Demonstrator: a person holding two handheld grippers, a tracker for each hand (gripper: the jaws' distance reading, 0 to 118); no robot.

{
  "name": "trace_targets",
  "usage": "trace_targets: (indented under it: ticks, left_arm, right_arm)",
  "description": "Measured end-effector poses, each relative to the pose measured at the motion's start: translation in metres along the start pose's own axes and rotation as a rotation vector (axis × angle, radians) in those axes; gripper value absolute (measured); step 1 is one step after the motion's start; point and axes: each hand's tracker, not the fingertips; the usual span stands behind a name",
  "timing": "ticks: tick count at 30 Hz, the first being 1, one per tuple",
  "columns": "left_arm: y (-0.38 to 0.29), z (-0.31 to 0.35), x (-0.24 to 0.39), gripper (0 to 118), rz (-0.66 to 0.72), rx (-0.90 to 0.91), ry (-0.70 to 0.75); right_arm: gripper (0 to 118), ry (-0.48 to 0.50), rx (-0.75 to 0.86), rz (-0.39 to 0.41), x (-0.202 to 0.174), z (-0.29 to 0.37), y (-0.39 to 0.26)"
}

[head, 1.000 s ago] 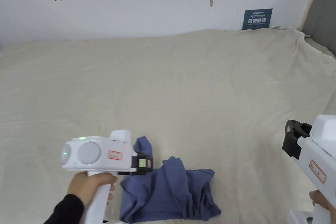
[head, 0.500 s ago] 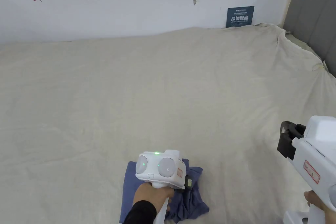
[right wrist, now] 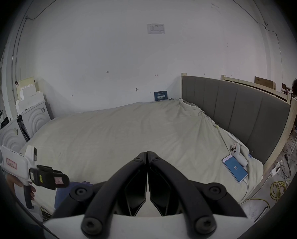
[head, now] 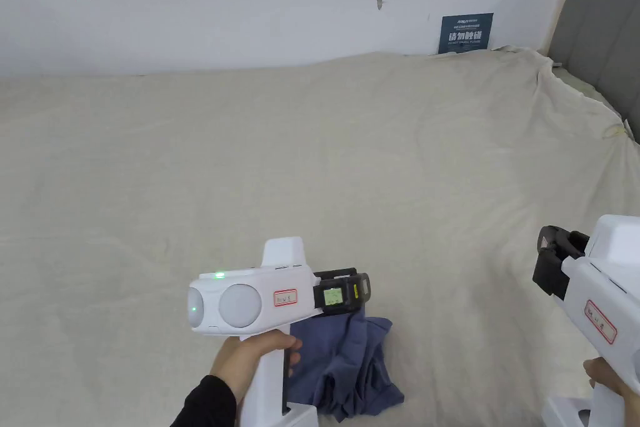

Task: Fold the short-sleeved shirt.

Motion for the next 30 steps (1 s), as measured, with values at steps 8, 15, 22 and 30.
trace_targets:
  ticks: [8, 15, 22, 30]
  left_arm:
    - [-0.042, -0.019, -0.050, 0, 0.185, -0.003, -0.098]
    - [-0.083, -0.060, -0.062, 0, 0.294, -0.044, -0.222]
    - [-0.123, -0.103, -0.064, 0, 0.489, -0.110, -0.274]
    - [-0.118, -0.104, -0.053, 0, 0.424, -0.109, -0.232]
  right_arm:
    - [0, 0.006, -0.009, 0.001, 0.000, -0.001, -0.004]
    - [0, -0.012, -0.020, -0.003, 0.009, 0.000, -0.008]
    - [0, -0.039, -0.040, -0.007, 0.020, -0.001, -0.014]
    - [0, -0.057, -0.042, -0.007, 0.023, 0.004, -0.011]
